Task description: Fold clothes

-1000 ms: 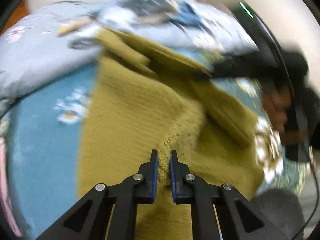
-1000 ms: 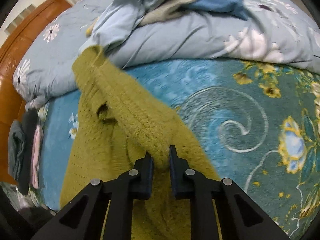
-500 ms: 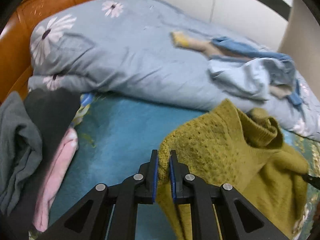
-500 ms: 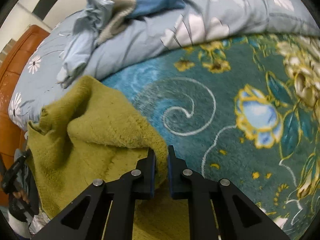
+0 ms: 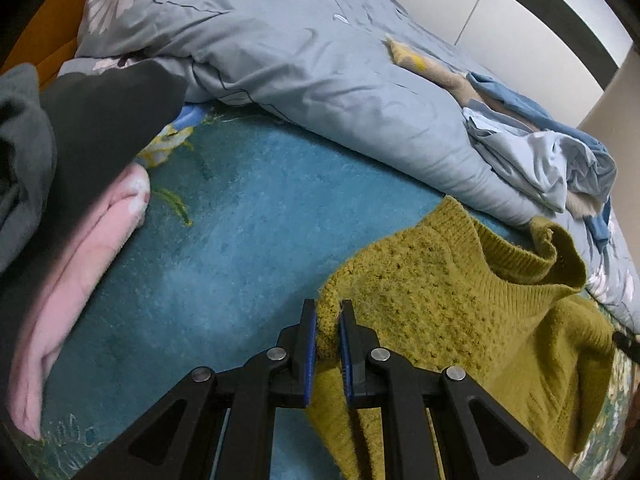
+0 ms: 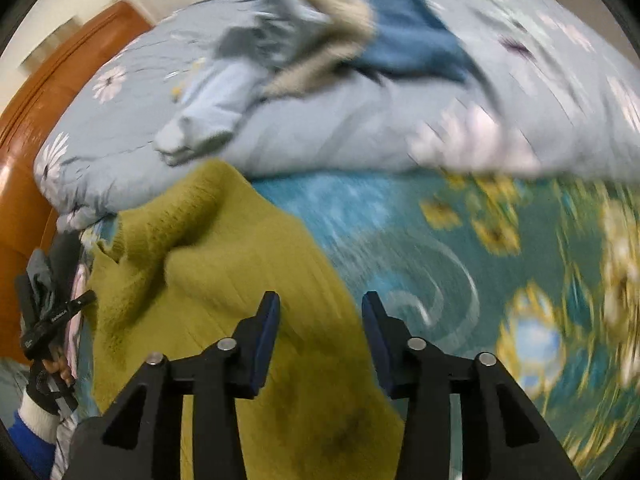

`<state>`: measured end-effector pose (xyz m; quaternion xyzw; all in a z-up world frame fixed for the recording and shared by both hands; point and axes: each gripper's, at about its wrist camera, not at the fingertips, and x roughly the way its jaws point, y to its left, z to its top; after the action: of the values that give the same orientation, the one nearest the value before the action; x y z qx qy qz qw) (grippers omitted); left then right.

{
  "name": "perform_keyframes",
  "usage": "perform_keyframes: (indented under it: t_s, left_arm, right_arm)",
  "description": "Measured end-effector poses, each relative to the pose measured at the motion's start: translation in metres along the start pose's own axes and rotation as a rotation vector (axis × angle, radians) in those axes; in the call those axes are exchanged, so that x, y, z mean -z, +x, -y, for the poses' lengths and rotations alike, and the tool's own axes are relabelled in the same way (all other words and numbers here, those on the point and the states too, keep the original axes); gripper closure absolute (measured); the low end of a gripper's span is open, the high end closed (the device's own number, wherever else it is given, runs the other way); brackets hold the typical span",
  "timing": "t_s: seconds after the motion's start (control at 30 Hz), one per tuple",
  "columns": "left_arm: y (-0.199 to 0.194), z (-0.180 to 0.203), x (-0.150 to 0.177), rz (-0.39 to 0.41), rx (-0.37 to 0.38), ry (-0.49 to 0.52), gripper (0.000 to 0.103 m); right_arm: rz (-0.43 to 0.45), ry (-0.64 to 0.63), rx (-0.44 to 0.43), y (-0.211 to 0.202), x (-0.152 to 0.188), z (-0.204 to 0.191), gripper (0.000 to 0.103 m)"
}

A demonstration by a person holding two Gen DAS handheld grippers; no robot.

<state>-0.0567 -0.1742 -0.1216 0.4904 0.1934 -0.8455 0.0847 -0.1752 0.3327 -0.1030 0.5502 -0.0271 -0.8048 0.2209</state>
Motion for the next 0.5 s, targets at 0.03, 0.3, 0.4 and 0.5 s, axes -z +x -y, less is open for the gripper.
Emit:
perform_keyframes:
  t_s: [0.03,0.3,0.4,0.5]
  left_arm:
    - [0.000,-0.004,0.001,0.006,0.002,-0.018,0.092]
    - [0.008,-0.039,0.010,0.003,0.005,-0.170,0.092]
    - [0.014,-0.046,0.013,-0.006,0.005,-0.187,0.091]
    - [0.021,-0.055,0.016,-0.018,0.031,-0.231,0.091]
  right_arm:
    - [-0.011,-0.036,0.001,0.010,-0.011,-0.009,0.058]
    - [-0.154,-0.178,-0.035,0.106,-0.074,-0.050,0.058]
    - [-0.183,-0.220,-0.054,0.134,-0.089,-0.062,0.057]
    - [-0.207,-0.250,-0.094,0.153,-0.101,-0.072,0.045]
